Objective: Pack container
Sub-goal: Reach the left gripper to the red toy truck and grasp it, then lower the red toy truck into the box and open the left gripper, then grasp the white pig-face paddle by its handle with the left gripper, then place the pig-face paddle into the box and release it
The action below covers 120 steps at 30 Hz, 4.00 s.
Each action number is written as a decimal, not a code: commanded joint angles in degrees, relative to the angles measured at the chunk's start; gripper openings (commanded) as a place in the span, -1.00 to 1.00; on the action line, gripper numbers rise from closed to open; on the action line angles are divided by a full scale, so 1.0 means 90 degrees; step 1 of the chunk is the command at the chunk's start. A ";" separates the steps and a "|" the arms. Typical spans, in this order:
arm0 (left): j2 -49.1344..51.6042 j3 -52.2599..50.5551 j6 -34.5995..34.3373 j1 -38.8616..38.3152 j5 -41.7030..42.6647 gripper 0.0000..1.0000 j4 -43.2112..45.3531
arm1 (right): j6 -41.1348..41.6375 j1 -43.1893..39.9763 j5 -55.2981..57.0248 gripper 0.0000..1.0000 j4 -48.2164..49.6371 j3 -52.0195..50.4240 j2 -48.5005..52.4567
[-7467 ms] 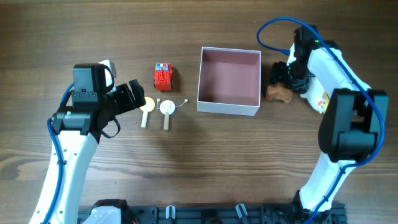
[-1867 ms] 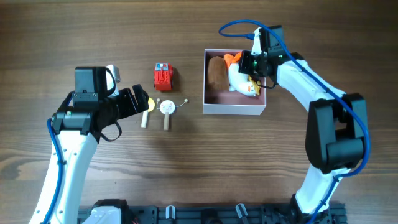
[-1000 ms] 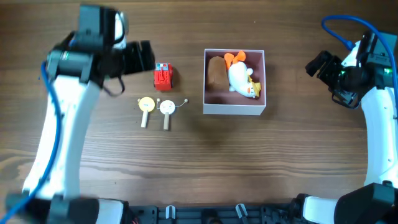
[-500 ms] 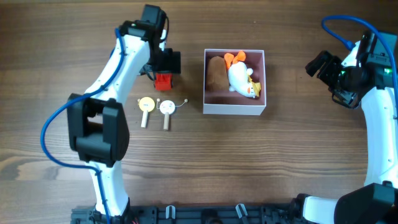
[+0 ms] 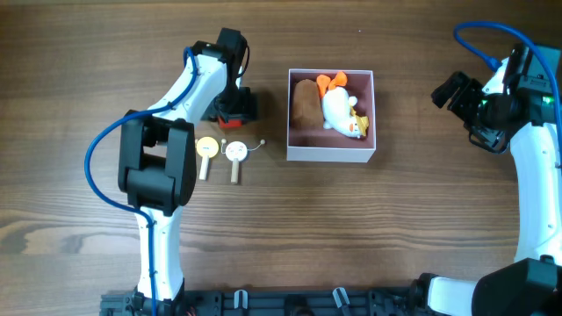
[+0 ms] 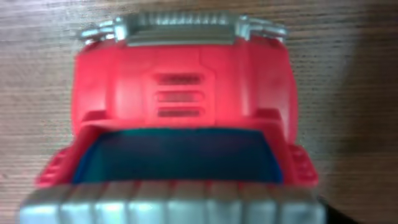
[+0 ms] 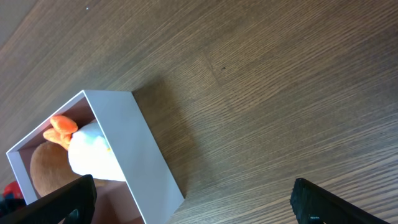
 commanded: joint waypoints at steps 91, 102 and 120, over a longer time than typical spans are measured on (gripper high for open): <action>-0.1467 -0.2667 -0.0777 -0.0522 0.0612 0.17 -0.0209 | 0.0100 0.0002 -0.0036 0.99 0.0027 -0.0012 0.0049; -0.1467 -0.3237 -0.0993 -0.0522 0.0619 -0.29 0.0478 | 0.0100 0.0002 -0.0036 0.99 0.0029 -0.0012 0.0049; -0.2028 0.0143 -0.0002 -0.1059 0.0585 -0.88 -0.1593 | 0.0100 0.0002 -0.0036 0.99 0.0029 -0.0012 0.0049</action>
